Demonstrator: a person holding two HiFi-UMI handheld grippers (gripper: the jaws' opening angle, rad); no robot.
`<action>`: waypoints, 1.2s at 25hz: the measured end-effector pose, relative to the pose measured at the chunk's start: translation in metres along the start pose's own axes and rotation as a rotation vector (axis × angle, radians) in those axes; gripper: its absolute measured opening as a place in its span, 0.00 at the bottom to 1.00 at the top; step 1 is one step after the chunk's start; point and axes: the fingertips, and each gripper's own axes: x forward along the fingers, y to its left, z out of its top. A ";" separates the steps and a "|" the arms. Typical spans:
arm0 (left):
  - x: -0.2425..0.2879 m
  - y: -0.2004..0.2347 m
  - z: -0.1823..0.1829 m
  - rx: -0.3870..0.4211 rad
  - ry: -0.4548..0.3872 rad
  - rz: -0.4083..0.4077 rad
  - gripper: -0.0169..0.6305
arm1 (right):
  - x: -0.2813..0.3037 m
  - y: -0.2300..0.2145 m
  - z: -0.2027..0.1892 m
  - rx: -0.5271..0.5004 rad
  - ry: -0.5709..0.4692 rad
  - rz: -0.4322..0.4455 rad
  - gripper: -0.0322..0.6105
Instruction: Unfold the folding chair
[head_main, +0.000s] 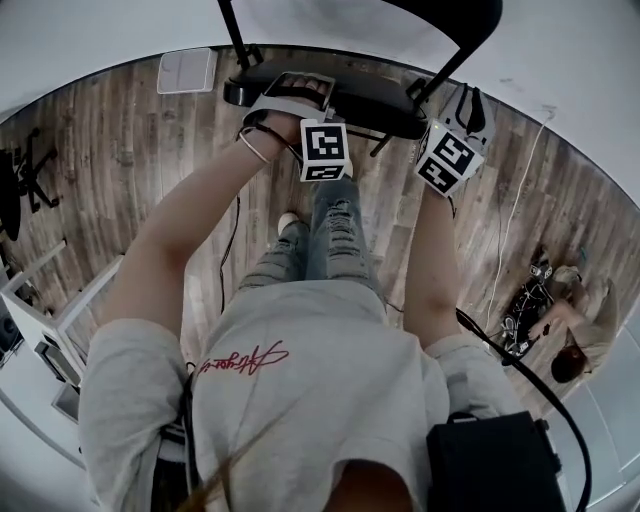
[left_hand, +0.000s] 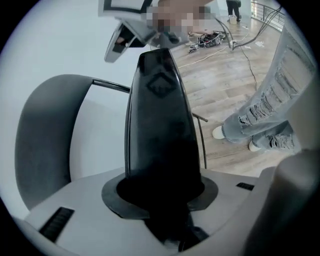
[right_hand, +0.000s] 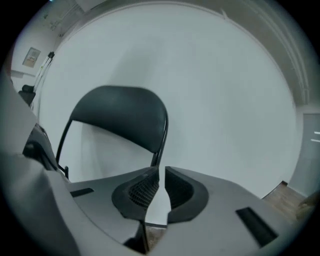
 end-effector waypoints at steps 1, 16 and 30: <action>-0.002 -0.004 0.000 0.001 -0.002 0.019 0.29 | -0.024 0.004 0.007 0.030 -0.041 0.004 0.11; -0.015 -0.115 0.031 -0.085 -0.106 0.314 0.34 | -0.208 0.120 -0.054 0.143 -0.167 0.243 0.09; -0.010 -0.207 0.016 0.000 0.000 0.625 0.35 | -0.281 0.145 -0.137 0.135 -0.212 0.373 0.09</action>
